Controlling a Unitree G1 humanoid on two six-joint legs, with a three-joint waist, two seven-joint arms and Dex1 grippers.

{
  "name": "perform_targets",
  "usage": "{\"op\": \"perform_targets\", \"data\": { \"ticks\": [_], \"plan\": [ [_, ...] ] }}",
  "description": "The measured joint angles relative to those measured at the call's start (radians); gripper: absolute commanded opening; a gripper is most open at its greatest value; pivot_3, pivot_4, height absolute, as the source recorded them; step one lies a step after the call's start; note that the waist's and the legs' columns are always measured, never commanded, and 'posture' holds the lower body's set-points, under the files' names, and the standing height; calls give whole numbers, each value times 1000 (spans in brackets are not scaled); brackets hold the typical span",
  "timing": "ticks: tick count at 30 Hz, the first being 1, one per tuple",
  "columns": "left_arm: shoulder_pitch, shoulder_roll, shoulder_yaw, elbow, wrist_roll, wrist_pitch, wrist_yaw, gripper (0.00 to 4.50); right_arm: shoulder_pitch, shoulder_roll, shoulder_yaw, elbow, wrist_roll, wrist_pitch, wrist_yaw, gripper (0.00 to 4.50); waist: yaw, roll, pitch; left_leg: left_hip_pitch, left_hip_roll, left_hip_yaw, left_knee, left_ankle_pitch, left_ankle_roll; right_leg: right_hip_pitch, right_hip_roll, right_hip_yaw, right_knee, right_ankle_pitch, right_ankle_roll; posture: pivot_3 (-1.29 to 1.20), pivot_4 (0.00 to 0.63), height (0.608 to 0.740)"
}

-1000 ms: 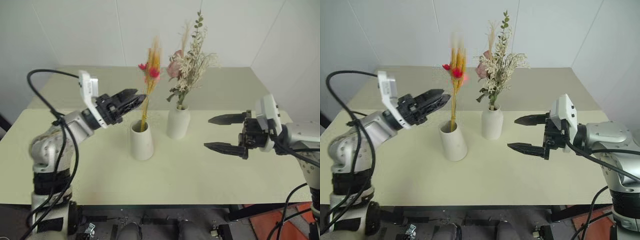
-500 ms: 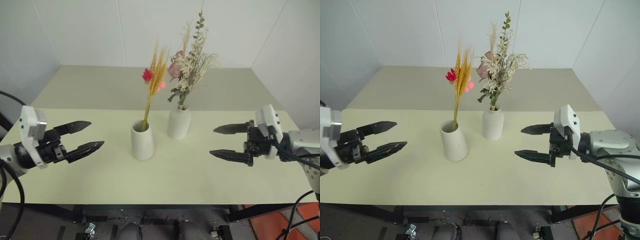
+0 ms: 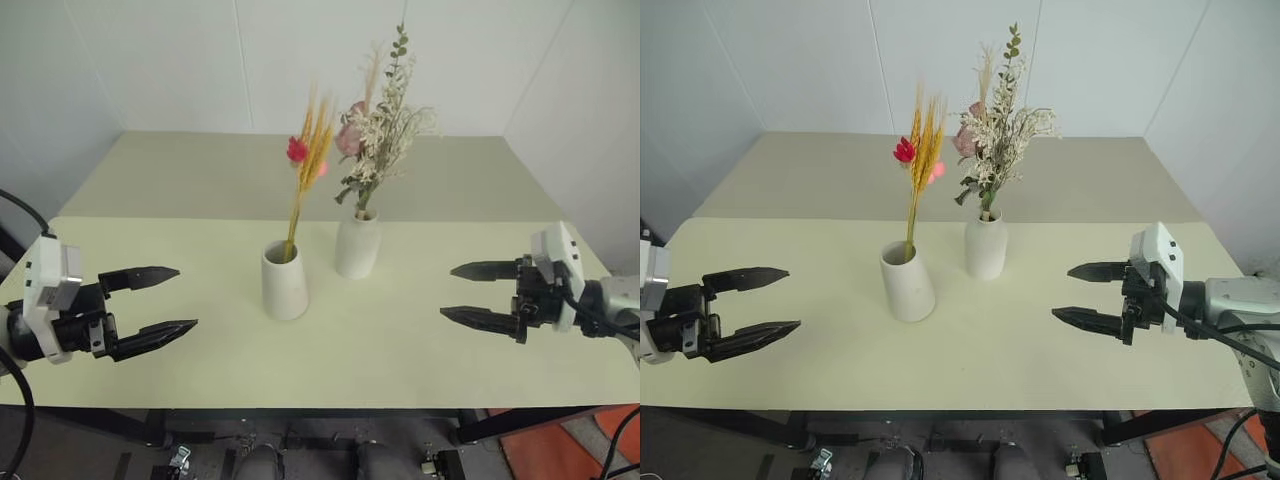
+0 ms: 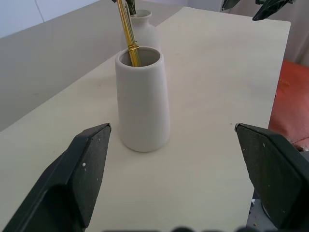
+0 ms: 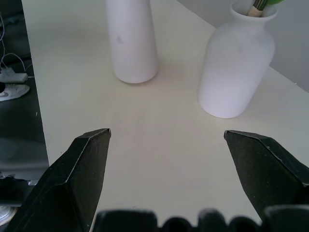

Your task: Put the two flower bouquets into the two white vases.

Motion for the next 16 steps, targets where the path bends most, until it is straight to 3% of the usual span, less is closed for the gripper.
{"op": "perform_targets", "data": {
  "ticks": [16],
  "plan": [
    [-13,0,-21,-22,-2,-3,41,4476,4,-27,-20,23,-10,0,11,4500,1,0,0,0,0,0,0,0,0,0,0,0,0,0,0,0,150,740]
  ]
}}
